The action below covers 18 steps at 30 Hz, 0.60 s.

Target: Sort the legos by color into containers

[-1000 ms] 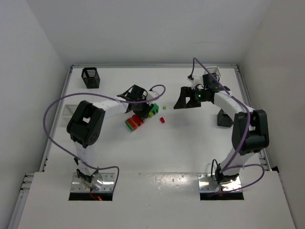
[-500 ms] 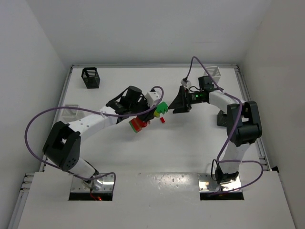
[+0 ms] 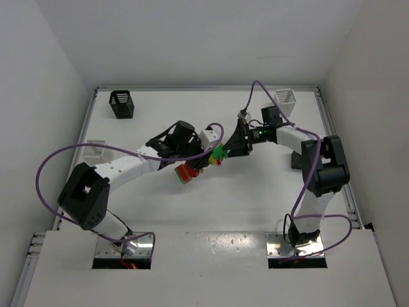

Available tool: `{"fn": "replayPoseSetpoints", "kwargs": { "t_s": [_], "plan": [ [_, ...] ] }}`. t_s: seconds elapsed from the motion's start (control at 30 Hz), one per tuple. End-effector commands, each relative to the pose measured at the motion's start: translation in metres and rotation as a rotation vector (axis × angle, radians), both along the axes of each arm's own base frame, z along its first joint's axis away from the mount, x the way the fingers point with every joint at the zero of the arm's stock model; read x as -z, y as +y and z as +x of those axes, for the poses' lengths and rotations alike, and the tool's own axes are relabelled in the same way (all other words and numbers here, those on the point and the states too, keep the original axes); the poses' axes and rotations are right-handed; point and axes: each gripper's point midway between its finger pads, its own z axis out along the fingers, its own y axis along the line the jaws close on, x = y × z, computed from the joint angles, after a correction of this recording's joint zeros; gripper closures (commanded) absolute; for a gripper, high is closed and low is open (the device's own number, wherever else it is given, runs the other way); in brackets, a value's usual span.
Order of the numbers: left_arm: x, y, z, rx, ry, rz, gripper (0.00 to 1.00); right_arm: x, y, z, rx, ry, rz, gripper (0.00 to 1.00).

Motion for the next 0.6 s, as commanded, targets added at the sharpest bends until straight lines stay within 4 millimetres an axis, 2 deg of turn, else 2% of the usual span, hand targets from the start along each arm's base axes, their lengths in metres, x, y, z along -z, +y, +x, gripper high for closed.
{"fn": "replayPoseSetpoints", "kwargs": {
  "t_s": [0.0, 0.07, 0.1, 0.27, 0.5, 0.57],
  "plan": [
    [-0.028, -0.014, 0.000, 0.033, -0.074, -0.061, 0.74, -0.004, 0.009, -0.007, -0.040, -0.028, 0.030, 0.00],
    [-0.028, -0.013, 0.001, 0.026, -0.077, -0.057, 0.74, 0.005, 0.012, -0.008, -0.042, 0.006, 0.018, 0.00],
    [-0.028, -0.013, 0.001, 0.026, -0.077, -0.057, 0.74, 0.002, 0.013, -0.006, -0.043, -0.006, 0.020, 0.00],
    [-0.024, -0.020, -0.004, 0.053, -0.095, -0.032, 0.74, 0.002, 0.025, -0.011, -0.078, 0.047, 0.064, 0.17],
    [-0.020, -0.024, -0.008, 0.061, -0.095, -0.017, 0.75, 0.000, 0.032, -0.016, -0.112, 0.047, 0.092, 0.43],
    [-0.016, -0.024, -0.007, 0.061, -0.088, -0.012, 0.75, 0.002, 0.032, -0.017, -0.118, 0.057, 0.097, 0.48]
  ]
}}
